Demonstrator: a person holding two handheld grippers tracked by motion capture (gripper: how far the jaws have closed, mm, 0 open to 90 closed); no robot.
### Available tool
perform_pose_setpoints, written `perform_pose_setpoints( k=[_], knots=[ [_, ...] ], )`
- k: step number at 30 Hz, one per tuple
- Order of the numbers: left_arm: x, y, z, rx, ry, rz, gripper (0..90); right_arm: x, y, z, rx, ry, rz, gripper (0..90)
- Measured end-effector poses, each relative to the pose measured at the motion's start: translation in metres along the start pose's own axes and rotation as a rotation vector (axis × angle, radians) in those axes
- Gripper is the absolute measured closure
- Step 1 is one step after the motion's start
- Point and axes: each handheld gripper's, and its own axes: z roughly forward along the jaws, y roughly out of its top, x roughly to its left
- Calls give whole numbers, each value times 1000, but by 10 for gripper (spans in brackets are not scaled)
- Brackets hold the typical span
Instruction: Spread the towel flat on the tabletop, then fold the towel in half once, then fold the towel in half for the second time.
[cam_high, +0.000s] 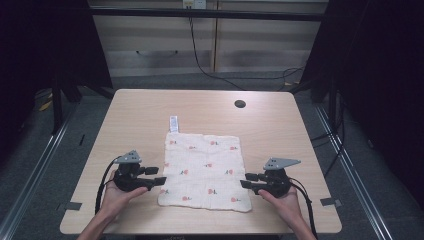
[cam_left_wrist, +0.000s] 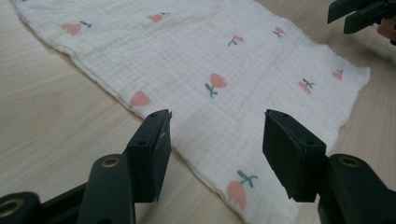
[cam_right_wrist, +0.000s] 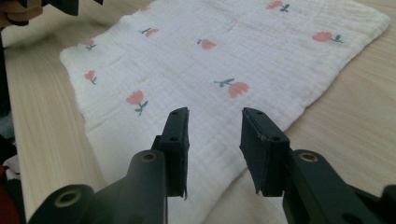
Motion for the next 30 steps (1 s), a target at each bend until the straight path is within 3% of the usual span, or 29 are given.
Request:
perform_pose_setpoints(
  k=[2,8,10,13,15,17,19,24,30],
  knots=[
    [2,3,4,16,-3,12,521,-1,3,4,5,-5,-3,608],
    [11,18,23,65,28,19,522,-6,18,15,-7,-11,-7,599],
    [10,23,27,27,31,20,529,-7,22,22,13,-16,-18,590],
    [11,27,36,50,25,35,544,-11,29,33,20,-12,-20,590],
    [11,27,40,57,21,32,561,-13,33,41,29,-8,-19,589],
    [10,22,51,106,22,58,580,-16,36,49,41,-9,-23,585],
    [11,19,56,123,26,63,580,-17,38,58,55,-8,-27,581],
    [13,17,56,110,47,66,592,-20,36,77,102,-19,-24,571],
    [12,15,57,108,49,95,624,-19,35,77,103,-43,-57,615]
  ],
)
